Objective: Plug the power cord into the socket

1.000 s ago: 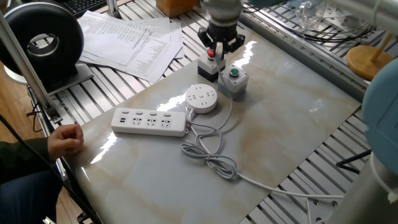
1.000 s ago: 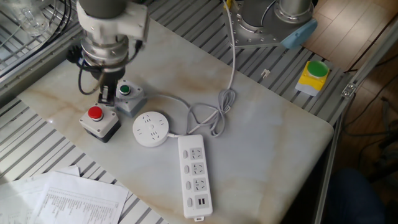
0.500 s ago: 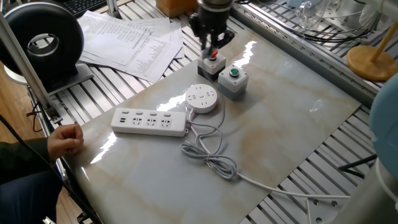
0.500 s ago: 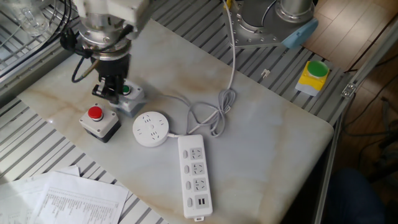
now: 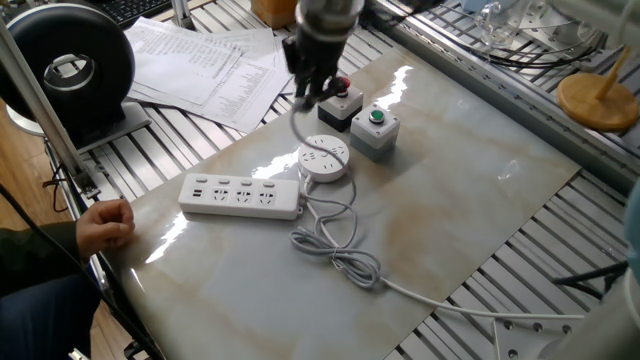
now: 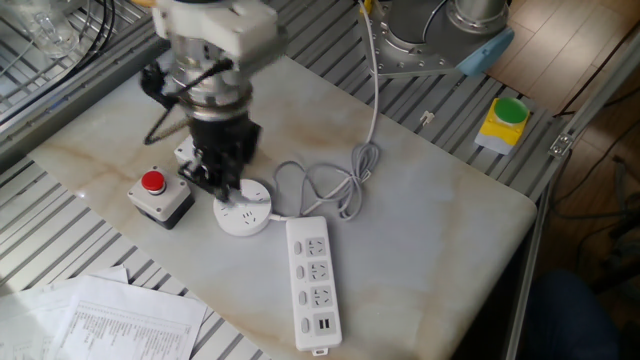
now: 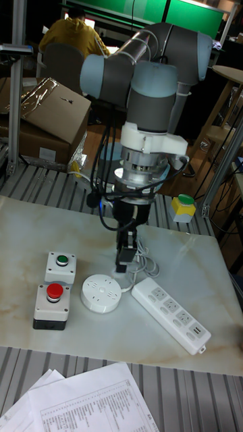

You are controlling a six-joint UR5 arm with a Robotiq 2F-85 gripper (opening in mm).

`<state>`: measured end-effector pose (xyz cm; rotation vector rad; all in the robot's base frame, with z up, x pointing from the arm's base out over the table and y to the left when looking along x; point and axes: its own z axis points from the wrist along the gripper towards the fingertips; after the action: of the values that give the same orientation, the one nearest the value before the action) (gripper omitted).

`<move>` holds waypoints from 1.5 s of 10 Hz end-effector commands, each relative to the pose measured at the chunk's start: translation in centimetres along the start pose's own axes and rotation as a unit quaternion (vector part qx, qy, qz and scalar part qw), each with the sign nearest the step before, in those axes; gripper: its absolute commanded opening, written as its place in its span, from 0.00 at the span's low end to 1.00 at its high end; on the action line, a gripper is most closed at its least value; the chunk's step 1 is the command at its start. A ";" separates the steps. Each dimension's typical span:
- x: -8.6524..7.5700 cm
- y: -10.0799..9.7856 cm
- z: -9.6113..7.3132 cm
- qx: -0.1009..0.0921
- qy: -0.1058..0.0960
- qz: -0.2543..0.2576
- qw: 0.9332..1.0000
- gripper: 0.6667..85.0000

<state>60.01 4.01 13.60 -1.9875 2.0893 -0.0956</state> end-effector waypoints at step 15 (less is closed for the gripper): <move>-0.3 3.8 5.1 0.002 0.054 0.309 0.950 0.00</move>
<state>57.05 4.05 8.17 -1.2974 2.6689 -0.1084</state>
